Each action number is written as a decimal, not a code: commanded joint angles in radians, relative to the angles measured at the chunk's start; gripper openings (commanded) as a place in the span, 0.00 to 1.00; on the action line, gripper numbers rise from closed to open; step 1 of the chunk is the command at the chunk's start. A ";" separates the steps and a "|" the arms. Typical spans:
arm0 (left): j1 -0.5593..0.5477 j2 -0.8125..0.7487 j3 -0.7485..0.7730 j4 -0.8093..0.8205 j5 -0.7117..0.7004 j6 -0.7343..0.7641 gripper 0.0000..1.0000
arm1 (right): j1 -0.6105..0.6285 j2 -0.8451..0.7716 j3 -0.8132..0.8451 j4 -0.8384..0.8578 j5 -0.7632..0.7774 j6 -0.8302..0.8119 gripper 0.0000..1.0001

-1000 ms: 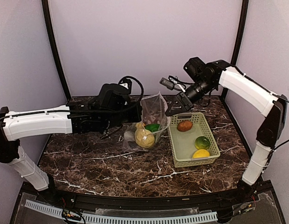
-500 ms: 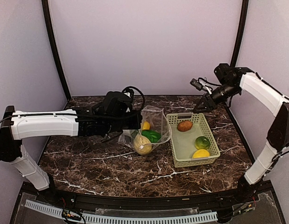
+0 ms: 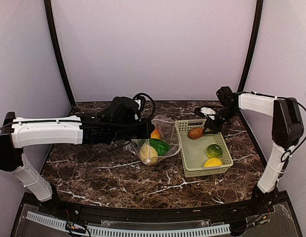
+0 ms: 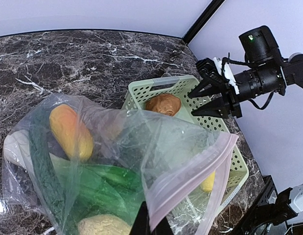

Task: Place the food in the zip-top bag and seal the zipper
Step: Pick up the fake vegetable from the bin.

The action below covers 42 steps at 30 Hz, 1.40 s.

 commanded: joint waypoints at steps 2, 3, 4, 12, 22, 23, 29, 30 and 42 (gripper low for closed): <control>0.002 -0.043 0.027 -0.026 0.000 0.004 0.01 | -0.003 0.090 0.053 0.130 0.056 -0.078 0.49; 0.002 -0.042 0.029 -0.029 -0.001 0.006 0.01 | -0.003 0.102 0.062 0.131 0.053 -0.081 0.53; 0.002 -0.040 0.031 -0.032 0.000 0.006 0.01 | -0.002 0.114 0.071 0.129 0.051 -0.086 0.54; 0.002 -0.042 0.023 -0.042 -0.007 0.004 0.01 | 0.000 0.183 0.105 0.076 -0.022 -0.124 0.69; 0.003 -0.039 0.020 -0.042 -0.011 0.007 0.01 | 0.025 0.224 0.107 0.055 -0.046 -0.115 0.63; 0.004 -0.039 0.019 -0.041 -0.011 0.006 0.01 | 0.027 0.227 0.106 0.056 -0.043 -0.113 0.63; 0.003 -0.037 0.009 -0.030 -0.011 0.001 0.01 | 0.038 0.234 0.096 0.087 -0.047 -0.081 0.67; 0.002 -0.035 0.009 -0.029 -0.007 0.001 0.01 | 0.041 0.238 0.097 0.089 -0.049 -0.076 0.67; 0.003 -0.040 -0.005 -0.017 -0.006 -0.004 0.01 | 0.058 0.185 0.091 0.087 -0.054 -0.004 0.50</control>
